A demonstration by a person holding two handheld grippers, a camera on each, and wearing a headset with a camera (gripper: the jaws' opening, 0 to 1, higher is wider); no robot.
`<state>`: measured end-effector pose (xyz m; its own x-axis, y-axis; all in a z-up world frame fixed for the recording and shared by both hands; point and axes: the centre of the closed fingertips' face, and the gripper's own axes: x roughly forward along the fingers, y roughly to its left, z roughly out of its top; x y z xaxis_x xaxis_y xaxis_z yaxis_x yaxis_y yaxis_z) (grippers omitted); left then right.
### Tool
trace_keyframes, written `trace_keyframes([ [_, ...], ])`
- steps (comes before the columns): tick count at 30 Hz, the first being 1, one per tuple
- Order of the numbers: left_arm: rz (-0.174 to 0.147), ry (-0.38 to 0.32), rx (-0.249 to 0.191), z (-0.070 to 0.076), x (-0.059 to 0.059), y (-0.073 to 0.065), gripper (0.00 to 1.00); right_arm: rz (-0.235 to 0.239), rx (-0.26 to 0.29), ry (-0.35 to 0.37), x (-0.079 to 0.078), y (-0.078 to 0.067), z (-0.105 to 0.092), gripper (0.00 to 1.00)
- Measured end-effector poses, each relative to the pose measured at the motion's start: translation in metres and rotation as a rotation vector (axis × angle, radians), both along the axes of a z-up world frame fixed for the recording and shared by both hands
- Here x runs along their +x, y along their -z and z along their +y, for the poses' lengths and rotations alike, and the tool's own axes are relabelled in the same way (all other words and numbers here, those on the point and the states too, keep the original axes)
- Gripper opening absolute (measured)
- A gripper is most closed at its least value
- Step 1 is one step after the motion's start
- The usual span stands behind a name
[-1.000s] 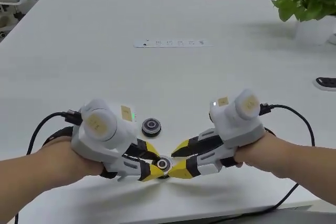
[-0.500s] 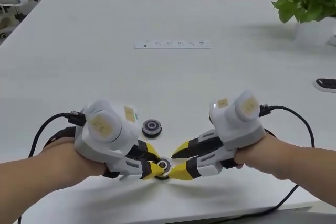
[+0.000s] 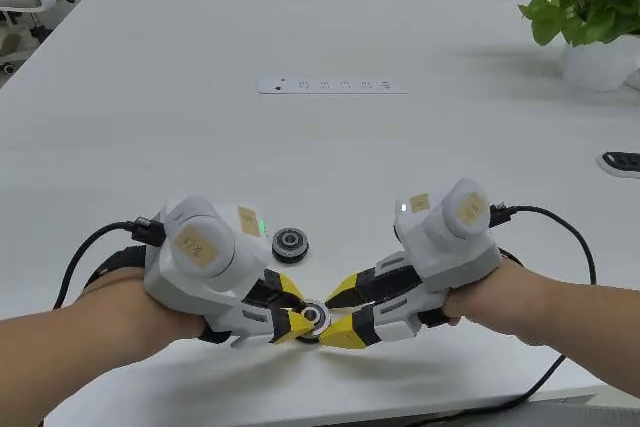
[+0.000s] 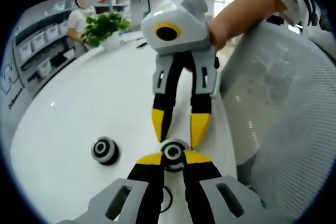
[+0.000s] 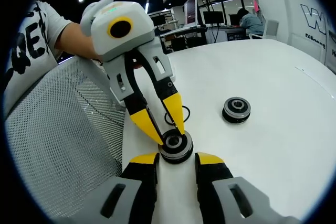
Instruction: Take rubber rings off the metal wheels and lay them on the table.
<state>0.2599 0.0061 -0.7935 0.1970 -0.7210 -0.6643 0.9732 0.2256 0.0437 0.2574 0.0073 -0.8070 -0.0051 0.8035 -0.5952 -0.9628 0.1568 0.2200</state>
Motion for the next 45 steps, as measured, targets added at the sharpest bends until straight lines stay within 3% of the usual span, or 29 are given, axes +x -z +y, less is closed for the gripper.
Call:
trace_keyframes([
  [21, 0.004, 0.0, -0.025, -0.005, 0.001, 0.0, 0.15, -0.122, -0.039, -0.087, -0.001, 0.003, 0.004, 0.22],
  [32, 0.005, -0.003, -0.038, -0.005, 0.001, 0.0, 0.15, -0.104, -0.029, -0.081, -0.001, 0.003, 0.003, 0.22],
  [45, -0.011, -0.014, -0.037, -0.004, 0.001, 0.0, 0.14, -0.071, -0.036, -0.061, 0.001, 0.003, -0.006, 0.02],
])
